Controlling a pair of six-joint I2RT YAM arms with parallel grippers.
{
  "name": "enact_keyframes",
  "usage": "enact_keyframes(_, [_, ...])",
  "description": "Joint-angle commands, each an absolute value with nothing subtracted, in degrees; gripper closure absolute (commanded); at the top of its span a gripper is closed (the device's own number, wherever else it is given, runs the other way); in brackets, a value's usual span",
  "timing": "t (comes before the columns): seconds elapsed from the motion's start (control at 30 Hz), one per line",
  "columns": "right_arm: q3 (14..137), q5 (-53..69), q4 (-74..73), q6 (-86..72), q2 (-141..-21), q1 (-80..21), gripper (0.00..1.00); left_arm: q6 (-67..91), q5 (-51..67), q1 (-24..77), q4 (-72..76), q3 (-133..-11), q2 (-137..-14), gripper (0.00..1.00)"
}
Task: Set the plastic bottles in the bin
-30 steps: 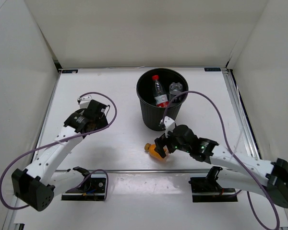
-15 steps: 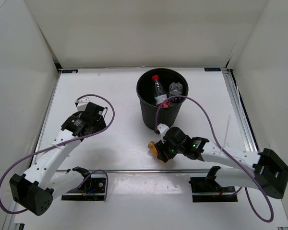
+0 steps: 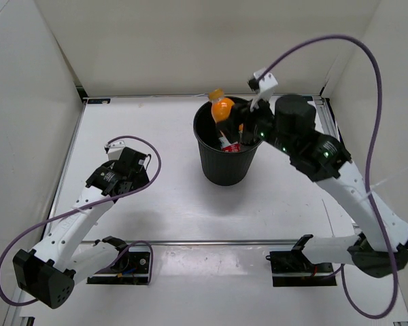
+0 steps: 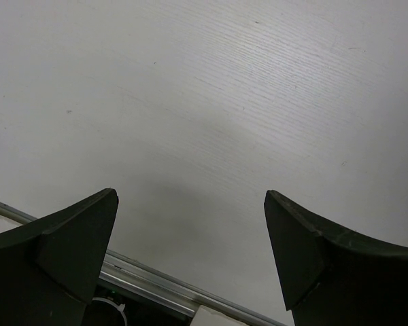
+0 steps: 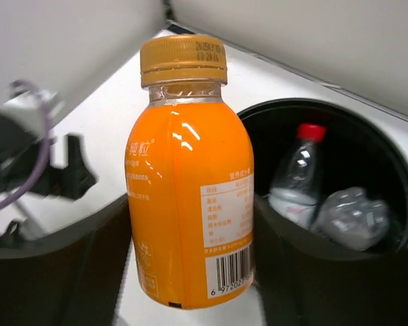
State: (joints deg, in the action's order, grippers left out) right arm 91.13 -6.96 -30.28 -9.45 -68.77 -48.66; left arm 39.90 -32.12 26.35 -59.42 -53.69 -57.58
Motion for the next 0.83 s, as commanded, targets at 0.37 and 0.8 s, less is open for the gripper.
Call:
enact_keyframes(0.37, [106.51, -14.33, -47.08, -16.34, -79.72, -35.52, 0.0, 39.81, -34.19, 26.1, -59.5, -52.91, -55.11, 0.0])
enact_keyframes(0.8, [94.32, 2.04, -54.43, -18.46, -69.28, -11.08, 0.0, 42.09, -43.65, 26.1, -61.33, -52.99, -55.63, 0.0])
